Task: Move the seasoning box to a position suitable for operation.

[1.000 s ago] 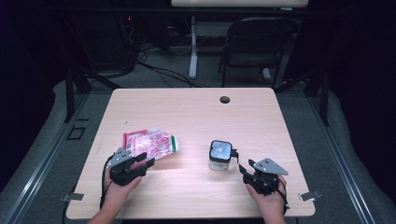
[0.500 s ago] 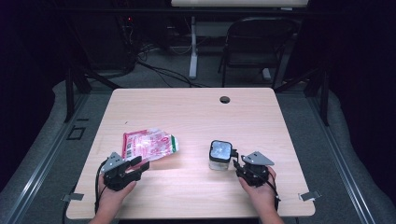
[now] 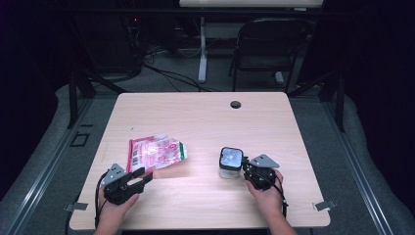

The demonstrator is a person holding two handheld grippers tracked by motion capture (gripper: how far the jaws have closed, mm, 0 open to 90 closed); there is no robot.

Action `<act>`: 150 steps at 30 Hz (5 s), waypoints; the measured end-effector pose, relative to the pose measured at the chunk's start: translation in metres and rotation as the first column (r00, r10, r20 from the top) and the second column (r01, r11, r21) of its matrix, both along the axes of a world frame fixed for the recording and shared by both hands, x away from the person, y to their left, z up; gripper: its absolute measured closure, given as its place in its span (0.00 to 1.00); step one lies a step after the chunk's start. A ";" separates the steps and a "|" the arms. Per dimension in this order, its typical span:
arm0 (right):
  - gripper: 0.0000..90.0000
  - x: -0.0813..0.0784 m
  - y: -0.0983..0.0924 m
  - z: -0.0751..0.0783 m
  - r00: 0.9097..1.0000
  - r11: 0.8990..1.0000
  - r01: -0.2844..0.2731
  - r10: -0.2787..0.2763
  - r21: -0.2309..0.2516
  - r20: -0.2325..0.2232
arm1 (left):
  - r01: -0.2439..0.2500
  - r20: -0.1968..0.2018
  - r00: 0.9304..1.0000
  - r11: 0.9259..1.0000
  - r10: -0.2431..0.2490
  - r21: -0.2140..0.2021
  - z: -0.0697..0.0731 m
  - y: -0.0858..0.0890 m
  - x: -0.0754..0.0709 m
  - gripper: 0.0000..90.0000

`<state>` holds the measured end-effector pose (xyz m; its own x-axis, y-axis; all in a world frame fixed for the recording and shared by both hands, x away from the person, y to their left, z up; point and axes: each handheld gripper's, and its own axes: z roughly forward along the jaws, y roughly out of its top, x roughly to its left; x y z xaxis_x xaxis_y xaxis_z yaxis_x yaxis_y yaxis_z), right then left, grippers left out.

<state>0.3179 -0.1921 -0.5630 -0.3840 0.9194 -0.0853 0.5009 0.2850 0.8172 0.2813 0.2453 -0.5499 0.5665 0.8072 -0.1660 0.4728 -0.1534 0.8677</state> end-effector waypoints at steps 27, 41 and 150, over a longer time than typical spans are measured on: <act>0.84 0.000 0.001 0.000 1.000 1.000 -0.006 0.006 -0.022 0.010 | 0.019 0.003 1.000 1.000 -0.019 0.016 0.000 -0.002 0.001 0.63; 0.84 -0.005 0.002 0.004 0.999 0.998 -0.039 0.040 -0.043 0.023 | 0.009 0.006 1.000 1.000 -0.010 0.008 -0.001 -0.001 0.002 0.63; 0.74 -0.032 0.051 0.068 0.955 0.951 -0.245 0.270 0.188 -0.123 | 0.168 -0.067 0.984 0.986 -0.167 0.005 0.037 -0.087 0.026 0.81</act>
<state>0.2854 -0.1412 -0.4951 -0.6062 0.7834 0.1374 0.5458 0.2841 0.7883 0.3073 0.1586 -0.5128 0.6818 0.7038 -0.1997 0.4962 -0.2443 0.8331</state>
